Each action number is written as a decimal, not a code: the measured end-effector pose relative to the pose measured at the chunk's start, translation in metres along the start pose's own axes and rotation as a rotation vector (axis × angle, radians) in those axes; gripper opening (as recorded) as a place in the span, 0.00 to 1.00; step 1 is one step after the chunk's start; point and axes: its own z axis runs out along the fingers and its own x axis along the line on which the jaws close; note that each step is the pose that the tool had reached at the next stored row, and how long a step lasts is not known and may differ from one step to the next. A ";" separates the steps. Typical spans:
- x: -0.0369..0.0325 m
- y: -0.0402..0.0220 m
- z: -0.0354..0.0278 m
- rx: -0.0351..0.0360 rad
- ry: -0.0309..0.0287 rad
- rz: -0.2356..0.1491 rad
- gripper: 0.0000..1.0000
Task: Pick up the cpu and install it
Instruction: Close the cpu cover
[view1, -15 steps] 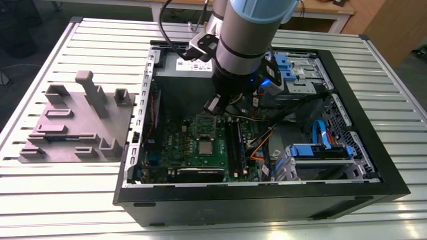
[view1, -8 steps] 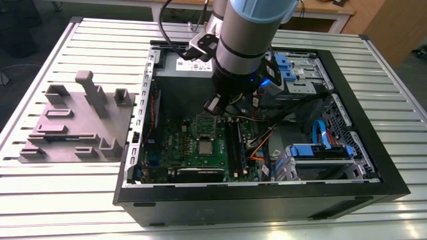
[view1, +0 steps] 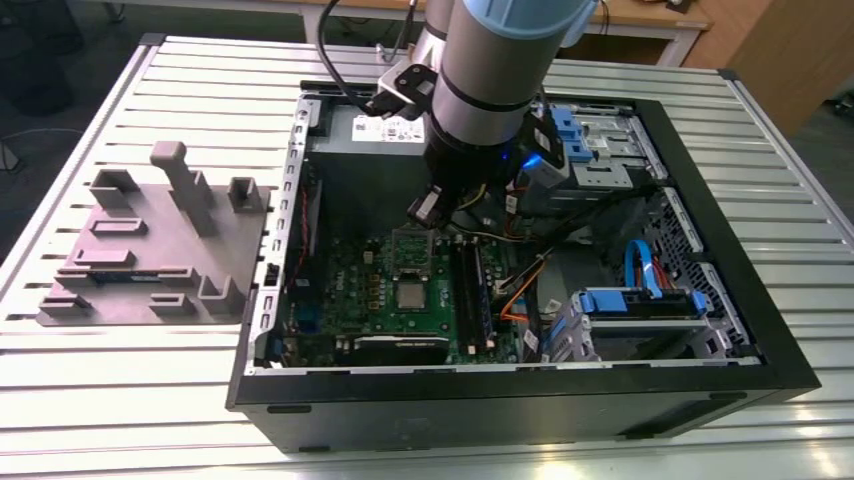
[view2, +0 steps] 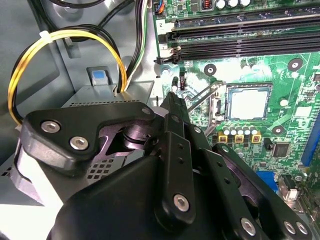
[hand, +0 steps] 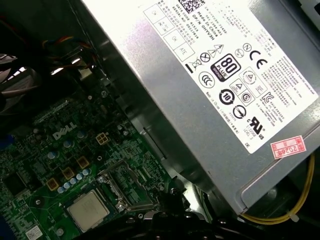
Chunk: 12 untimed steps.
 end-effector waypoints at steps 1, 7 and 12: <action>0.0000 0.0001 -0.0002 0.0000 0.0000 0.000 0.10; 0.0003 0.0007 -0.0011 0.0000 -0.0001 0.000 0.10; 0.0003 0.0009 -0.0017 0.0015 0.0018 0.000 0.10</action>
